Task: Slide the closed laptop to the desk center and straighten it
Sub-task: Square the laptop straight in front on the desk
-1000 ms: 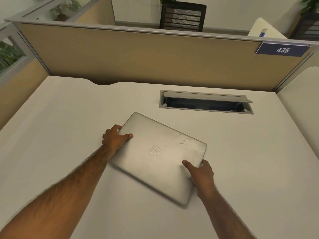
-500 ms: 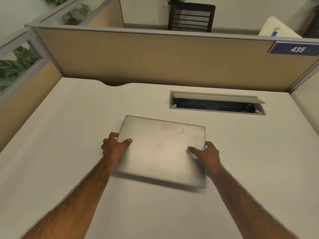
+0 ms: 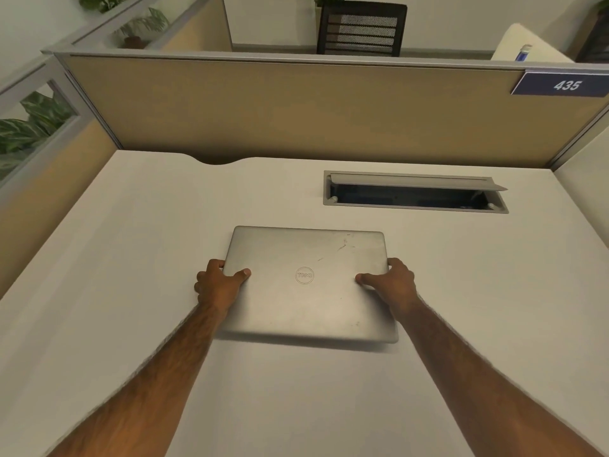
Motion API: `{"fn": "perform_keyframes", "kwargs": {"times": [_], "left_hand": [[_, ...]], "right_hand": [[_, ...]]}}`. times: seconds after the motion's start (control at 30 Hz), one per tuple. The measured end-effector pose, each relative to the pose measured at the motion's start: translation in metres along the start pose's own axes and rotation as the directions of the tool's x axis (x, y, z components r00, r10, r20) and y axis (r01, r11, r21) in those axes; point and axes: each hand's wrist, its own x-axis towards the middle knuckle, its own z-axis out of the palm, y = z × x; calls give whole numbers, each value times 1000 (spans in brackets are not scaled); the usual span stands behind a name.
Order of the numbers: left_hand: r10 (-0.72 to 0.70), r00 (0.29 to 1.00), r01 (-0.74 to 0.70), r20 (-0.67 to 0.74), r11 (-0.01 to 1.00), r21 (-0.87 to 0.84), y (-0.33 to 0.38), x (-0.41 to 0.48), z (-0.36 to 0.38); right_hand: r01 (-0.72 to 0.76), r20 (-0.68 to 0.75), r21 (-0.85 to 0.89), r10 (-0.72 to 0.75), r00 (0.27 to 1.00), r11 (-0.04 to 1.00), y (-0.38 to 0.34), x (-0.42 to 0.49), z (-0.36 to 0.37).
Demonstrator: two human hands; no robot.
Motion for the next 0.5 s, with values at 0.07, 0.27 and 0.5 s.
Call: {"fn": "perform_keyframes", "kwargs": {"times": [0.07,0.27,0.5], "left_hand": [[-7,1000,7,-3,1000,-11,0,-1,2],[-14,1000,14,-11,1000,-11,3,-2,3],[-15,1000,15,-11,1000,18,2,-4,7]], "right_hand": [[0,3,-13,0,1000,1000,-1,2,0],[2,6,-32,-2,1000,999,0,7,1],[9,-15,-67,-10,1000,998,1,9,1]]}}
